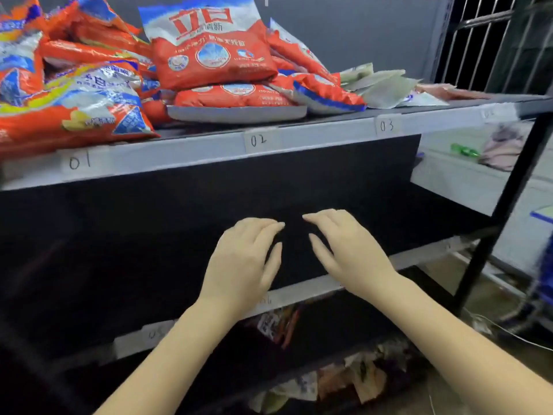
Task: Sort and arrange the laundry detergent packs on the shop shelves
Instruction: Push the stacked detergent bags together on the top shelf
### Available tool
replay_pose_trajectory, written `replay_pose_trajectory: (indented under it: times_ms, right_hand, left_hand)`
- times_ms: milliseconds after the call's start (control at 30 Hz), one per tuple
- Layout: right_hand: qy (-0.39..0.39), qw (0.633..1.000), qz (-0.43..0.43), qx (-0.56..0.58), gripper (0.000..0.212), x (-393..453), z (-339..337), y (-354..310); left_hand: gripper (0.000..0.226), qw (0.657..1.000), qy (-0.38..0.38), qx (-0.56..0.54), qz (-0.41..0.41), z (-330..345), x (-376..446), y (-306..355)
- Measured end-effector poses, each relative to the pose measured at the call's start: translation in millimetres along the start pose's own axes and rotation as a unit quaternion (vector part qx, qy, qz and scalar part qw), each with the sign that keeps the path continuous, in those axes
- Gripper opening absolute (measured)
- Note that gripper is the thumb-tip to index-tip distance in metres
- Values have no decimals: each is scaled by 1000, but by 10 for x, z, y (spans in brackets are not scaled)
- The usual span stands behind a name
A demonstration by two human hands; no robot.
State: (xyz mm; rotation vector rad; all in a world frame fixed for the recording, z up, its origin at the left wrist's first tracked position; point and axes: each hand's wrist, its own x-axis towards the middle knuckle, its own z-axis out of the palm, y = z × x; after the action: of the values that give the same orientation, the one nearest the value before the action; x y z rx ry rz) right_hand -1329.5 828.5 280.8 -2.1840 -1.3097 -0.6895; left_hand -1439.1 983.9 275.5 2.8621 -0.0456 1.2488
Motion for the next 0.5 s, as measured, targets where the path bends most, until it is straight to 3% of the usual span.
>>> replay_pose_trajectory:
  times_ms: [267,500]
  right_hand:
    - [-219,971,89,41,36,-1246,777,373]
    - [-369,920,121,57,36,-1835,1537,884]
  left_hand:
    - [27,977,-173,-28,-119,759,-1161,169]
    - [34,909,-305,-52,-279,1458,-1826,295]
